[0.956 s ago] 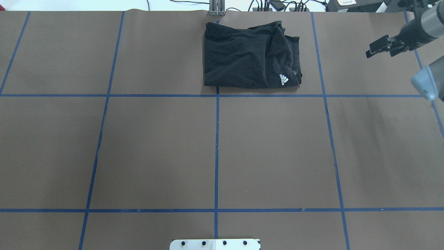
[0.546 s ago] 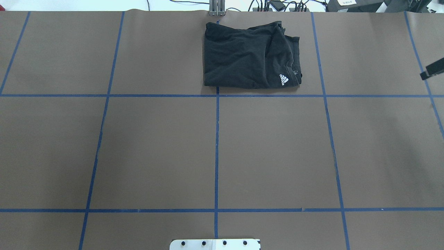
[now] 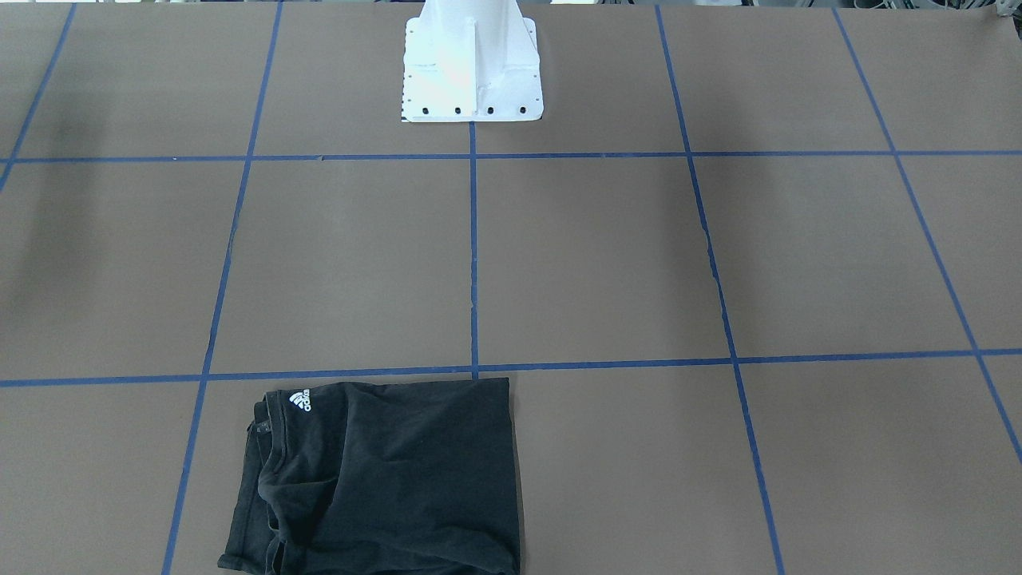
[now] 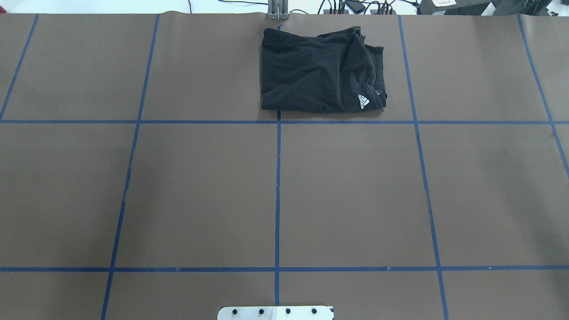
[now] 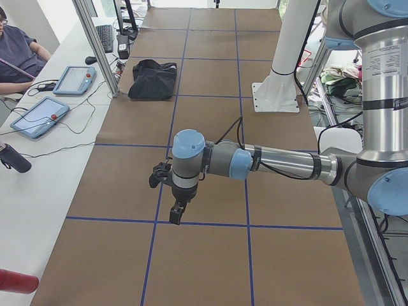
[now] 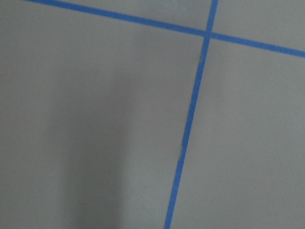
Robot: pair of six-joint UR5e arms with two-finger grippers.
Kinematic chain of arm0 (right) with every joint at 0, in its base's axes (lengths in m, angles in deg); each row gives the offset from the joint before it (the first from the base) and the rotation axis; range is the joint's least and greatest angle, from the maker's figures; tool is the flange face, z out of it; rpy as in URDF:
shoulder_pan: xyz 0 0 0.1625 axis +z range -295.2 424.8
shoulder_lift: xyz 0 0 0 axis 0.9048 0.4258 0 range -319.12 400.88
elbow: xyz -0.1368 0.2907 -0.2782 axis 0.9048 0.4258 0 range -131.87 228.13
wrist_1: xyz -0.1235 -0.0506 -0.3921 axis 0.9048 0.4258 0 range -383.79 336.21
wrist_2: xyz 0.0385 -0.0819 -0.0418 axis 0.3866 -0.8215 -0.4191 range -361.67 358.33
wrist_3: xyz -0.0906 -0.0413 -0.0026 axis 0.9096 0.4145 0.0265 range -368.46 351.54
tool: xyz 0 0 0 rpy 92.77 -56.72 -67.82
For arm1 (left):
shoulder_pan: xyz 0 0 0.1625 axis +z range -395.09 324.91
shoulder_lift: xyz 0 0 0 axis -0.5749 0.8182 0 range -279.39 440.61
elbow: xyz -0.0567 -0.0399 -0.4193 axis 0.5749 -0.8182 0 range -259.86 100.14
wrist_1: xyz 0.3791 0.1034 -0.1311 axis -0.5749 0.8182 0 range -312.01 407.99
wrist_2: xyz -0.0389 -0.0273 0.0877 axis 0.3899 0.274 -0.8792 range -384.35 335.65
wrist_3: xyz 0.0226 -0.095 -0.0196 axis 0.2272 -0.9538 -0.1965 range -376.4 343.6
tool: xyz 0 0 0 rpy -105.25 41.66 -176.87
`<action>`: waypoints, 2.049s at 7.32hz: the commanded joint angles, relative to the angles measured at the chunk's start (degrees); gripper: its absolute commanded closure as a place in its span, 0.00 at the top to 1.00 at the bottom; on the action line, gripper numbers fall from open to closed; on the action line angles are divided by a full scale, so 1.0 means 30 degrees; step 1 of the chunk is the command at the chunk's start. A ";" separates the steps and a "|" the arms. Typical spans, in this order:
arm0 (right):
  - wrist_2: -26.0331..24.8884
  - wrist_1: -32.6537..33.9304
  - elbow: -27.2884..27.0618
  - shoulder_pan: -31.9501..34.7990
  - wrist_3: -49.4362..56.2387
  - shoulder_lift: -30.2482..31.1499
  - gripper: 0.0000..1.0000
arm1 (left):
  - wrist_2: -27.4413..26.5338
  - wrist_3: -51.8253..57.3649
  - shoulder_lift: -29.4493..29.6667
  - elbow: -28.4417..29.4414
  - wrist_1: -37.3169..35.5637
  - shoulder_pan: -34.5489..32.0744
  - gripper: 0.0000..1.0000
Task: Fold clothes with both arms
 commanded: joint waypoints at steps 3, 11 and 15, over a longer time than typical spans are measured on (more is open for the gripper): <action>0.0342 -0.0012 0.0259 0.0135 0.0137 0.0177 1.00 | 0.2237 -0.0144 -0.1810 -0.0917 -0.0239 -0.0105 1.00; 0.0926 -0.0041 0.0347 0.0135 0.0167 0.0115 1.00 | 0.2236 -0.0028 -0.1836 -0.0560 -0.0093 -0.0104 1.00; 0.0929 -0.0041 0.0231 0.0135 0.0167 0.0144 1.00 | 0.2237 -0.0027 -0.1806 -0.0619 -0.0093 -0.0104 1.00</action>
